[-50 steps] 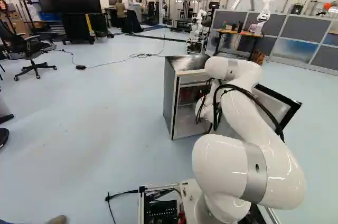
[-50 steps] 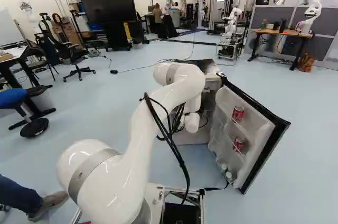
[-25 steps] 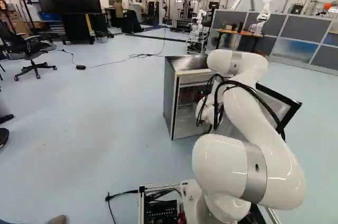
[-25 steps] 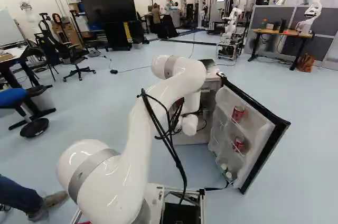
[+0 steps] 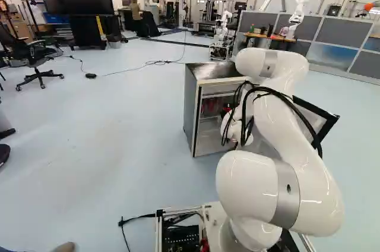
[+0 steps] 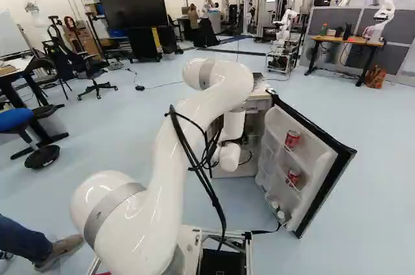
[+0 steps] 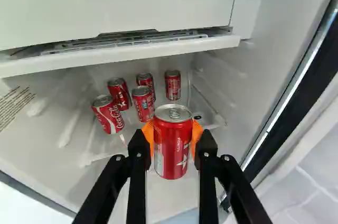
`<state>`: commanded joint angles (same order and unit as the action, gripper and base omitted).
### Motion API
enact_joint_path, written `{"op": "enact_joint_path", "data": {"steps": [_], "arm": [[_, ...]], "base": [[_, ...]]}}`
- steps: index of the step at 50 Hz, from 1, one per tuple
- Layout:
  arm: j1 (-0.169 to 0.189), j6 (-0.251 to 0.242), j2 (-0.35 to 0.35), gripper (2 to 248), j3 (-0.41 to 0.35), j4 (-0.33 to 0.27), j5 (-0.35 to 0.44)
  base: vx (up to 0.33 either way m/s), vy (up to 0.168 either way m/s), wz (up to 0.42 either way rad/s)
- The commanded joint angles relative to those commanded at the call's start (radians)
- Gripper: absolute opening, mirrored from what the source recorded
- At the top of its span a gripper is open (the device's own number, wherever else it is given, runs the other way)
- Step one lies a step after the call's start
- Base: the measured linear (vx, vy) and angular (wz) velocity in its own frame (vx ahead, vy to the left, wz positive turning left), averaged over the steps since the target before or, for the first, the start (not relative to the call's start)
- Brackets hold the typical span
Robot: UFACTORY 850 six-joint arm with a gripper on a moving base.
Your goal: Grab a drink from the fridge
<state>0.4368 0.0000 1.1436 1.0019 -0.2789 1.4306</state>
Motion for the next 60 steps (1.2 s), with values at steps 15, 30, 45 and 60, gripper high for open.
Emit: {"op": "enact_joint_path", "data": {"steps": [15,30,45,60], "arm": [[-0.001,0.0,-0.078,92,-0.117,0.0,0.005],[-0.004,0.0,-0.175,92,-0.242,0.0,0.005],[-0.007,0.0,-0.271,92,-0.358,0.0,0.005],[-0.008,0.0,-0.337,92,-0.413,0.0,0.005]], "base": [[0.0,0.0,0.0],[0.0,0.0,0.0],[0.0,0.0,0.0],[0.0,0.0,0.0]]}}
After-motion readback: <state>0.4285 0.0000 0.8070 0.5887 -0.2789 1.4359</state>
